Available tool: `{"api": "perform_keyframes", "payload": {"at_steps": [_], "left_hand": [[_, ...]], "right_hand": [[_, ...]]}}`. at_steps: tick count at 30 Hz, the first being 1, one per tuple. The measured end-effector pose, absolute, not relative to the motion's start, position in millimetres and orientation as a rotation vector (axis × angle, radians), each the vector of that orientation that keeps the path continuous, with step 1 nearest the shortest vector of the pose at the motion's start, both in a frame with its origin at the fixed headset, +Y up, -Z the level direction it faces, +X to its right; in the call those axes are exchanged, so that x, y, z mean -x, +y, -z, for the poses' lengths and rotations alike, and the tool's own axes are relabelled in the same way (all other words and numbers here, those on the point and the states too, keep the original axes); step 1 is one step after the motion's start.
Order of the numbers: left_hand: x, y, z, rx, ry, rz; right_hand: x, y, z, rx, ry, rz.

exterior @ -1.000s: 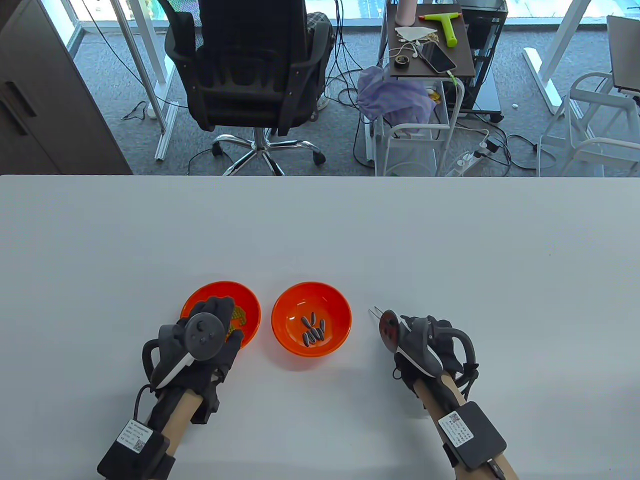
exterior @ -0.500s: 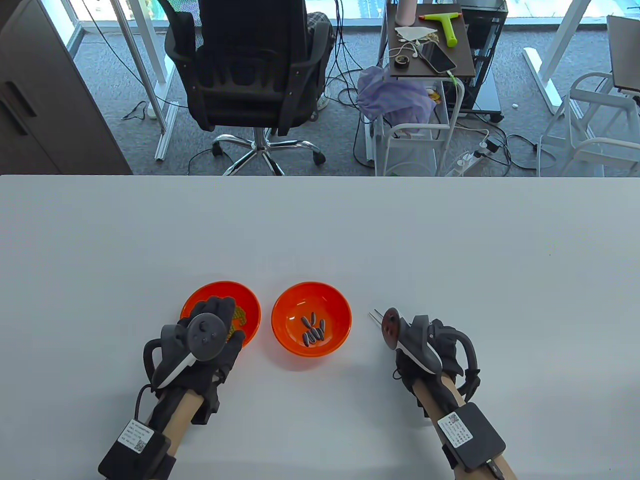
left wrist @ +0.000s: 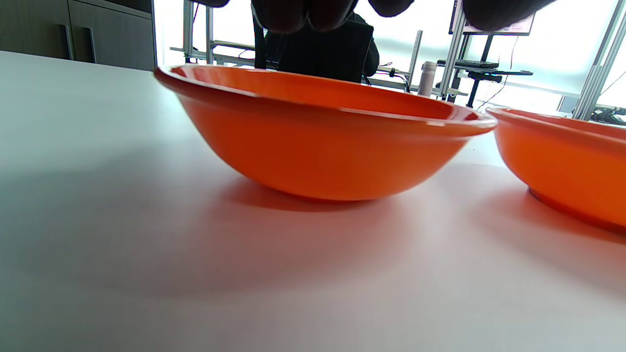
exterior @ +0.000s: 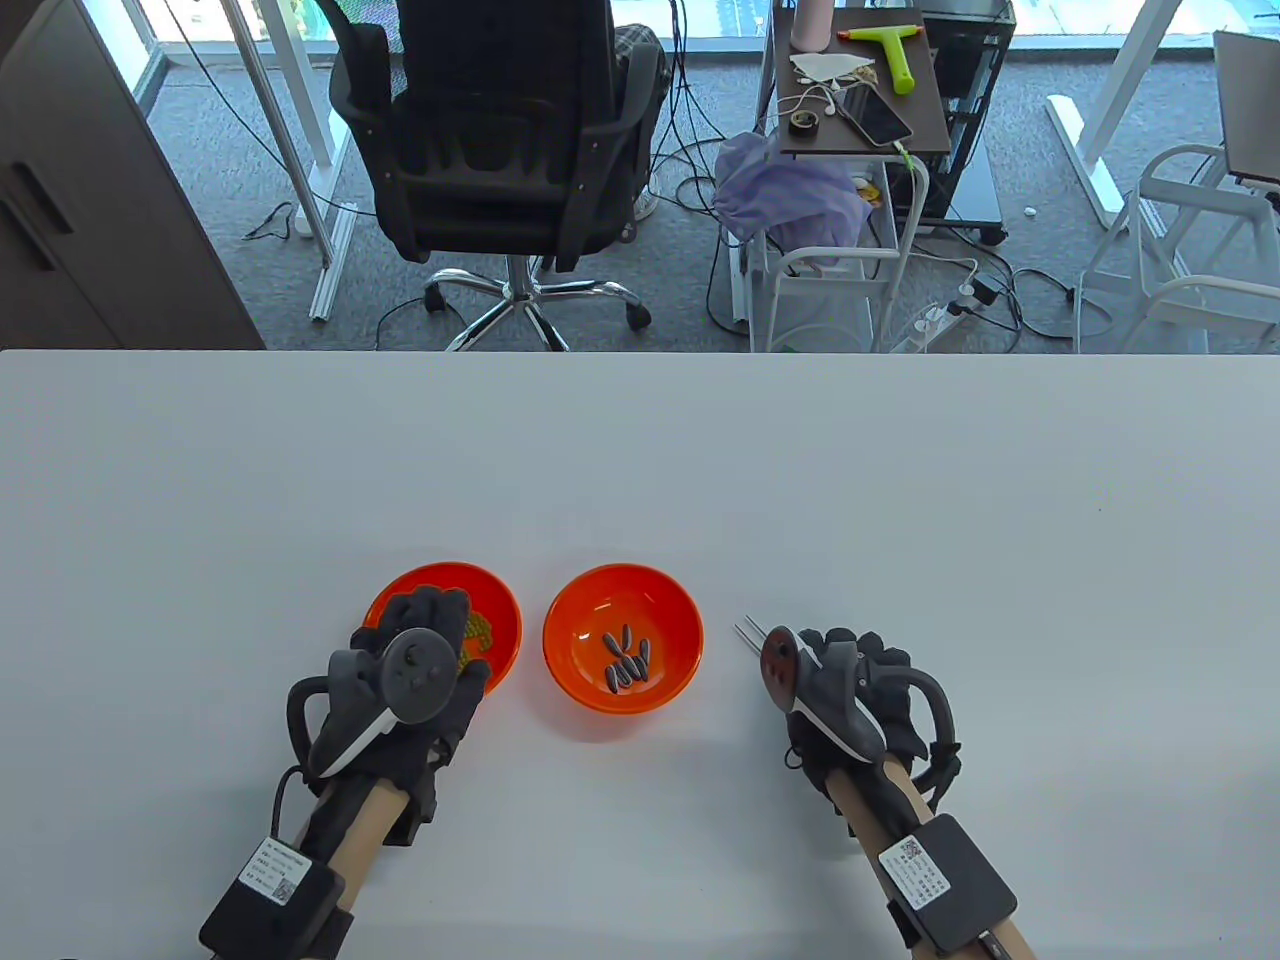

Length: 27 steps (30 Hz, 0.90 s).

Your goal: Pick sunflower seeds with tweezers into bowl

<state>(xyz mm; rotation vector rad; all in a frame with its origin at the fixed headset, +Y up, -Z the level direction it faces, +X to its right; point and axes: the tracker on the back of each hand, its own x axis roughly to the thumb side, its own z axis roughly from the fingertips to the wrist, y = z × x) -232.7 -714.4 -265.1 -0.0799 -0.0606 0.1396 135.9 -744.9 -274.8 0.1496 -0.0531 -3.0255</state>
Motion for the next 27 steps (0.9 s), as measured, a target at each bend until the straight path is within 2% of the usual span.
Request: {"api": "perform_keyframes", "payload": {"at_steps": [17, 27], "left_hand": [[228.1, -715.5, 264.0, 0.055, -0.078, -0.100], [226.0, -715.5, 263.4, 0.036, -0.083, -0.068]], "right_hand": [[-122.9, -737.3, 262.7, 0.080, 0.251, 3.137], [-125.0, -739.8, 263.9, 0.050, 0.225, 3.095]]}}
